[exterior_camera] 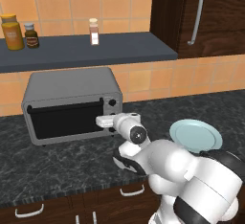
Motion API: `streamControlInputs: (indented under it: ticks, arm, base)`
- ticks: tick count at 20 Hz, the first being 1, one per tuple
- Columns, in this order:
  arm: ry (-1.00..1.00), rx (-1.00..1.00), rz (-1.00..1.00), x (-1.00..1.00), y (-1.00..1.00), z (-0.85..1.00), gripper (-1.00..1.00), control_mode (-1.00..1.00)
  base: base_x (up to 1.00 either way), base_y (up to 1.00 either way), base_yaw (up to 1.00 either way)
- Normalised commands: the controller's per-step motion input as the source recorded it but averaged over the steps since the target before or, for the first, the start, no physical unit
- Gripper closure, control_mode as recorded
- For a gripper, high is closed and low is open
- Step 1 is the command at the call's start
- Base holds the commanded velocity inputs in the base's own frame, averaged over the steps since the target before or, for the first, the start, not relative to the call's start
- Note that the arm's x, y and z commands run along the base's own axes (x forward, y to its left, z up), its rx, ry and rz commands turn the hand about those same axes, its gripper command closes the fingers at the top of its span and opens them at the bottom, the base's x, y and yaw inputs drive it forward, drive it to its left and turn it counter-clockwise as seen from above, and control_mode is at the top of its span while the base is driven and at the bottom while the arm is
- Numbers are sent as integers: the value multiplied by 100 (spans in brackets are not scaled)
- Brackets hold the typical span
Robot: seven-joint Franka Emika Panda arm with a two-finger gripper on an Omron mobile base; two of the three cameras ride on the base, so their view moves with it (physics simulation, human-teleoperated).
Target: Pick up the kebab skewer and baguette bread, and place them inside the toaster oven. Close the toaster oven door and start by setting the timer.
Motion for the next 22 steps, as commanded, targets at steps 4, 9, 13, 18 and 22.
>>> streamControlInputs:
  ticks: [4,9,13,18,22]
  arm:
    - [-7,-1,0,14,-3,-30,-100,-100]
    - [0,0,0,9,-1,-21,-100,-100]
    - [-1,0,-1,19,-4,-14,-100,-100]
    - [-1,0,-2,23,-3,0,-100,-100]
    - [0,0,0,4,0,0,-100,-100]
  base:
    - [0,0,0]
    - [0,0,0]
    - [0,0,0]
    - [0,0,0]
    - [0,0,0]
